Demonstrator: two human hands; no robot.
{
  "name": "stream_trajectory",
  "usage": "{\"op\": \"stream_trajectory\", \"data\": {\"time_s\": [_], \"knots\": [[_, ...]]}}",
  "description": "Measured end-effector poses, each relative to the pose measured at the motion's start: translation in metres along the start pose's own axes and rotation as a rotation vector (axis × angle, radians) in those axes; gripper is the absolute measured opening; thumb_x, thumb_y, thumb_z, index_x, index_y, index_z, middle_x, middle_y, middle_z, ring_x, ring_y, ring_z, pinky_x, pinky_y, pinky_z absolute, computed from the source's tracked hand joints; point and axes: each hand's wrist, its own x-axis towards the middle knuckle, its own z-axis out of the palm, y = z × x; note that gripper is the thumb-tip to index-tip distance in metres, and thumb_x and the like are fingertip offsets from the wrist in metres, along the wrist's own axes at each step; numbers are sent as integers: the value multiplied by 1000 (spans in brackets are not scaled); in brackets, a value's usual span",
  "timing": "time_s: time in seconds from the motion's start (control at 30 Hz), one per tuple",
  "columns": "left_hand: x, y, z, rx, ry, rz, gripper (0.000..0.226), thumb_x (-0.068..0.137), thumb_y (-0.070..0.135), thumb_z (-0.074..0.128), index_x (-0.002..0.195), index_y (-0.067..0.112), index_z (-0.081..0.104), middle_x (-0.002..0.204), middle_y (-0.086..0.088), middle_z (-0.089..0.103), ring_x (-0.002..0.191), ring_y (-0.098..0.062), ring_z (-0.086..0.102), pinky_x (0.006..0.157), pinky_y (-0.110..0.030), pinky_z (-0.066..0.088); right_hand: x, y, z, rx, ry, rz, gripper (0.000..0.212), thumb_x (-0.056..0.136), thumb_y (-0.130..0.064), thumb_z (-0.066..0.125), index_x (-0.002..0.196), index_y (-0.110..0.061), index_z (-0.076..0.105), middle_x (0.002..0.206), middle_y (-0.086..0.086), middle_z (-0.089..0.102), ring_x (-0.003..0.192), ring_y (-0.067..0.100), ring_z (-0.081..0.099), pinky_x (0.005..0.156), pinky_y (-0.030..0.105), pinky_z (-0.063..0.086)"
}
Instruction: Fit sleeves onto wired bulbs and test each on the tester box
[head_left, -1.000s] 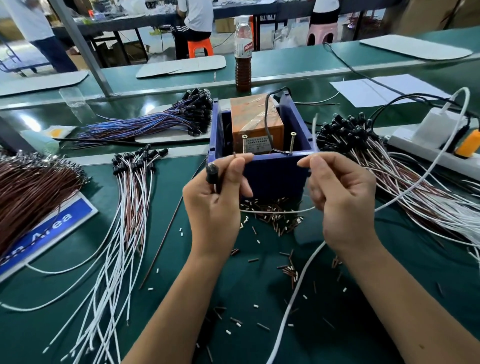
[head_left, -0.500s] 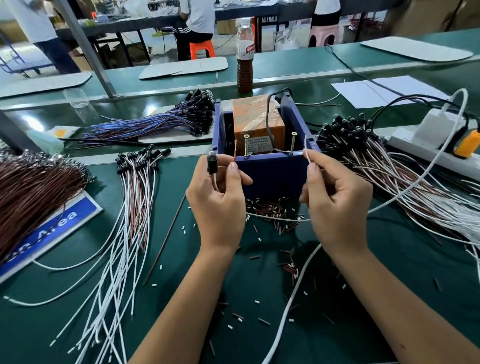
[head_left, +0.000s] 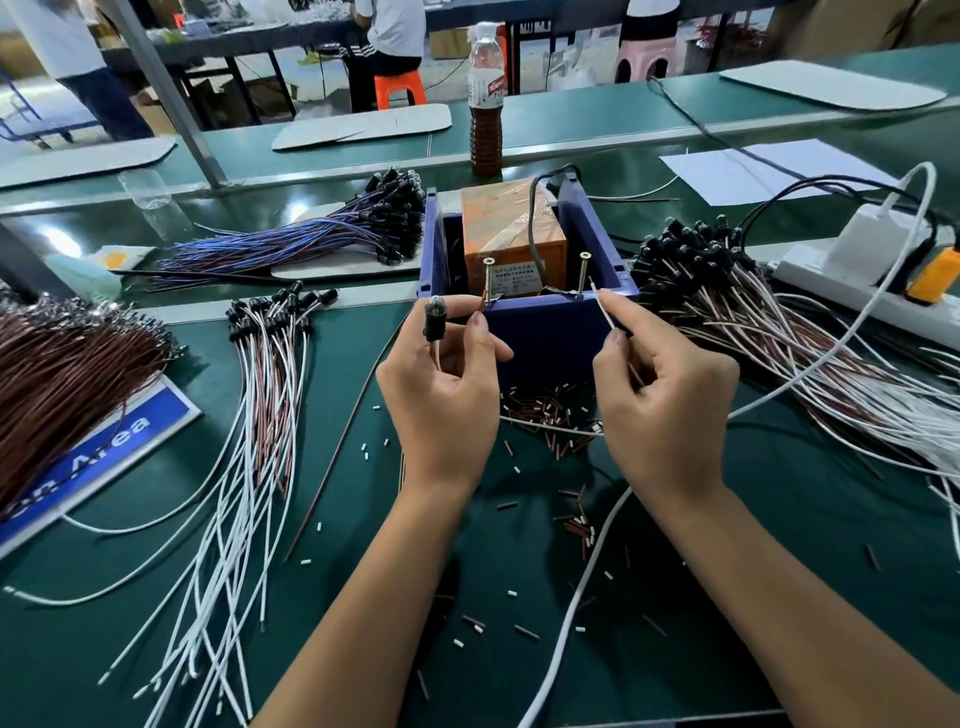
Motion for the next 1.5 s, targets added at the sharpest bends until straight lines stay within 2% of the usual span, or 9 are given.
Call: {"op": "stream_trajectory", "data": {"time_s": [0.1, 0.2, 0.33, 0.47, 0.6, 0.93, 1.1, 1.3, 1.5], "knots": [[0, 0, 0, 5, 5, 3, 16, 99, 9, 62, 97, 25, 65, 67, 2, 71, 65, -23, 70, 65, -29, 53, -1, -2, -1, 44, -15, 1, 29, 102, -6, 56, 125, -5, 75, 67, -8, 66, 50, 7, 55, 50, 24, 44], [1, 1, 0, 12, 8, 8, 18, 99, 8, 62, 96, 26, 64, 67, 3, 71, 65, -23, 70, 67, -32, 56, -2, -2, -1, 131, -41, 73, 29, 105, -10, 53, 124, -7, 74, 72, -8, 71, 53, 8, 60, 53, 19, 44], [1, 2, -1, 16, 3, 9, 19, 99, 7, 62, 96, 26, 64, 66, 3, 71, 65, -23, 70, 67, -33, 56, -1, 0, -1, 233, -70, 213, 28, 108, -15, 50, 122, -12, 74, 80, -6, 75, 44, 19, 56, 44, 36, 47], [0, 2, -1, 8, 0, -1, 16, 99, 7, 62, 97, 22, 66, 66, 2, 70, 65, -22, 69, 68, -33, 57, 1, 1, -4, 377, -52, 342, 26, 109, -12, 48, 115, -12, 73, 80, 0, 76, 40, 16, 54, 43, 24, 43], [0, 3, -1, 2, 0, -6, 14, 99, 8, 62, 97, 21, 66, 66, 2, 70, 65, -22, 69, 68, -30, 56, 3, 2, -4, 475, -48, 399, 26, 108, -11, 47, 108, -16, 72, 80, 5, 75, 39, 17, 50, 42, 22, 41], [0, 5, -2, -5, -1, -8, 17, 98, 8, 62, 98, 24, 67, 65, 3, 70, 62, -20, 68, 66, -27, 54, 4, 3, -4, 542, -46, 401, 27, 107, -14, 47, 100, -24, 72, 79, 7, 74, 39, 17, 48, 41, 21, 38], [0, 5, -4, 22, -6, 16, 8, 98, 7, 63, 99, 14, 68, 64, 2, 69, 56, -15, 64, 59, -19, 47, 5, 6, -2, 510, -45, 381, 28, 108, -14, 44, 99, -19, 70, 79, 6, 73, 39, 19, 48, 43, 21, 38], [1, 6, -2, -3, 13, 12, 21, 98, 7, 62, 96, 27, 67, 64, 2, 70, 60, -17, 68, 64, -22, 52, 4, 4, -3, 452, -84, 346, 26, 107, -10, 45, 102, -16, 69, 81, 2, 74, 43, 15, 50, 44, 23, 41], [0, 6, -2, -3, 13, -6, 22, 98, 6, 62, 96, 27, 68, 63, 2, 69, 60, -17, 66, 66, -24, 51, 3, 1, -4, 470, -101, 350, 26, 108, -5, 46, 106, -11, 71, 78, 4, 73, 43, 14, 46, 44, 22, 39]]}}
